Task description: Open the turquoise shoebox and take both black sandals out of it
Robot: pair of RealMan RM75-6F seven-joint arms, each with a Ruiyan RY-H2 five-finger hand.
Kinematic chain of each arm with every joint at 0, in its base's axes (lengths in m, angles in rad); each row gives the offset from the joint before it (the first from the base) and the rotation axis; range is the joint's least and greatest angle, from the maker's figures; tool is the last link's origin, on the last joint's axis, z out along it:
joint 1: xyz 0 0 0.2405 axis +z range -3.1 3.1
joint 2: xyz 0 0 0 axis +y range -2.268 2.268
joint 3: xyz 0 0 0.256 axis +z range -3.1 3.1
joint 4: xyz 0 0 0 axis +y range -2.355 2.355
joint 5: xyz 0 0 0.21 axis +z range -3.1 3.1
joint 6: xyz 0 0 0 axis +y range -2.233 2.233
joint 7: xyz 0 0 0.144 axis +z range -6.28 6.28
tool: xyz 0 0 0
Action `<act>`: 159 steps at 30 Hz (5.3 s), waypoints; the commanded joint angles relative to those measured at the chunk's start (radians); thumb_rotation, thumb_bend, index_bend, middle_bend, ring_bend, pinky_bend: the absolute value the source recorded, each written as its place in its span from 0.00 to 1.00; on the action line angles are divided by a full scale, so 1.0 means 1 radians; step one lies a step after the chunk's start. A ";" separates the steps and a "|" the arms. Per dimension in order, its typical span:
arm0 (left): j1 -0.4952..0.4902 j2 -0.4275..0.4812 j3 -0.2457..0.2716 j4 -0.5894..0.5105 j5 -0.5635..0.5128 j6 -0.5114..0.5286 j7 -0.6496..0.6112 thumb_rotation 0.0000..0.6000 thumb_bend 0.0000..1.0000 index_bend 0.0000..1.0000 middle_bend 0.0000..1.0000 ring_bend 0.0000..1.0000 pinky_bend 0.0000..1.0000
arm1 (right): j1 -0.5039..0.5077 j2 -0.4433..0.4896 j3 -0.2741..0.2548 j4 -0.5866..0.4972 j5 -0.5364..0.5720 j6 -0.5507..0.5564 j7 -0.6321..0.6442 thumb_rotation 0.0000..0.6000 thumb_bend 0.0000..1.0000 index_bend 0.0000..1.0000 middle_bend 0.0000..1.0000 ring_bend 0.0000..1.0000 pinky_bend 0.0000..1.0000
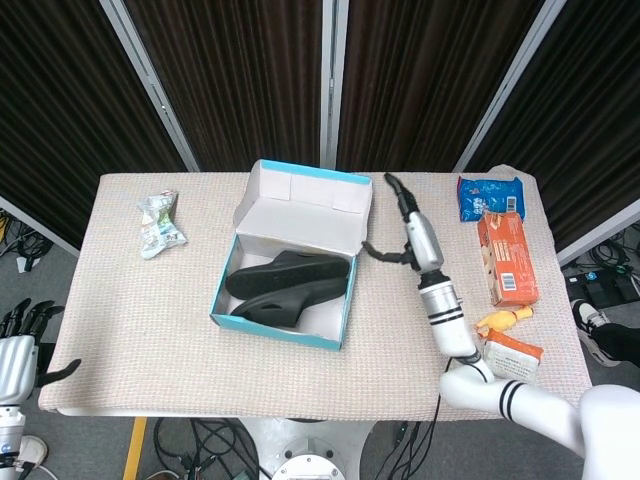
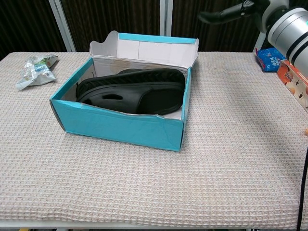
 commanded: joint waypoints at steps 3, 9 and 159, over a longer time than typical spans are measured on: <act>0.004 -0.003 0.005 0.006 0.001 0.001 -0.008 1.00 0.04 0.22 0.16 0.05 0.12 | 0.101 0.065 -0.112 -0.071 -0.140 -0.184 -0.283 1.00 0.06 0.00 0.00 0.00 0.00; 0.010 -0.006 0.003 0.018 0.002 0.010 -0.020 1.00 0.04 0.22 0.16 0.05 0.12 | 0.166 -0.027 -0.113 -0.010 -0.141 -0.255 -0.436 1.00 0.06 0.00 0.01 0.00 0.00; -0.942 -0.377 -0.115 0.059 -0.691 -0.615 0.458 1.00 0.04 0.23 0.35 0.33 0.43 | -0.307 0.504 -0.022 -0.230 0.094 -0.078 -0.337 1.00 0.00 0.00 0.00 0.00 0.00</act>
